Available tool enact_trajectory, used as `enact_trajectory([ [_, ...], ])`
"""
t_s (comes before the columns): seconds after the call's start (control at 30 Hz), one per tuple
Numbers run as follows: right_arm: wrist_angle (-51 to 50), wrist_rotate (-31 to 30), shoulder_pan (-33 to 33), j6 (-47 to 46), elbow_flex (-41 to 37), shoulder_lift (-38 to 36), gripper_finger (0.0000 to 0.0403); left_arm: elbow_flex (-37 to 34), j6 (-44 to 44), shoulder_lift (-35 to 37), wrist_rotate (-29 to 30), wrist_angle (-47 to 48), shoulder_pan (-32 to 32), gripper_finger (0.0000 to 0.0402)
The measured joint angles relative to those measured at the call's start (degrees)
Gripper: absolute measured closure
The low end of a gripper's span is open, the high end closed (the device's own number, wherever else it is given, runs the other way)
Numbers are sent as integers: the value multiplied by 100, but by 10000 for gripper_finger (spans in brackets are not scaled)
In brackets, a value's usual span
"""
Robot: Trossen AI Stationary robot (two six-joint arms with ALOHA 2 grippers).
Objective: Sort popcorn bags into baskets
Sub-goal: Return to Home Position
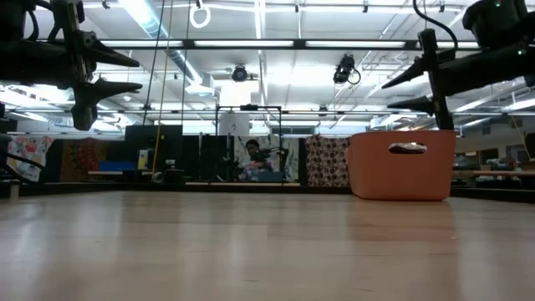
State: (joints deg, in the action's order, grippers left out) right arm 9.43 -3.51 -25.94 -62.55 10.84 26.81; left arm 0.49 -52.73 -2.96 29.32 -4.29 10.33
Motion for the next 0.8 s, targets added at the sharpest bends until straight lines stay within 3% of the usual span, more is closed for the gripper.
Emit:
enact_trajectory([
  [0.17, 618, -56, 230, -188, -401, 2, 222, -2, -41, 0, -2, 4, 2, 242],
  [0.47, 646, -261, 749, -174, -570, 0, 223, -11, -107, 0, -236, -79, 4, 242],
  [0.8, 639, -618, 1494, -25, -576, 0, 250, -13, 108, 0, -220, -84, 2, 242],
])
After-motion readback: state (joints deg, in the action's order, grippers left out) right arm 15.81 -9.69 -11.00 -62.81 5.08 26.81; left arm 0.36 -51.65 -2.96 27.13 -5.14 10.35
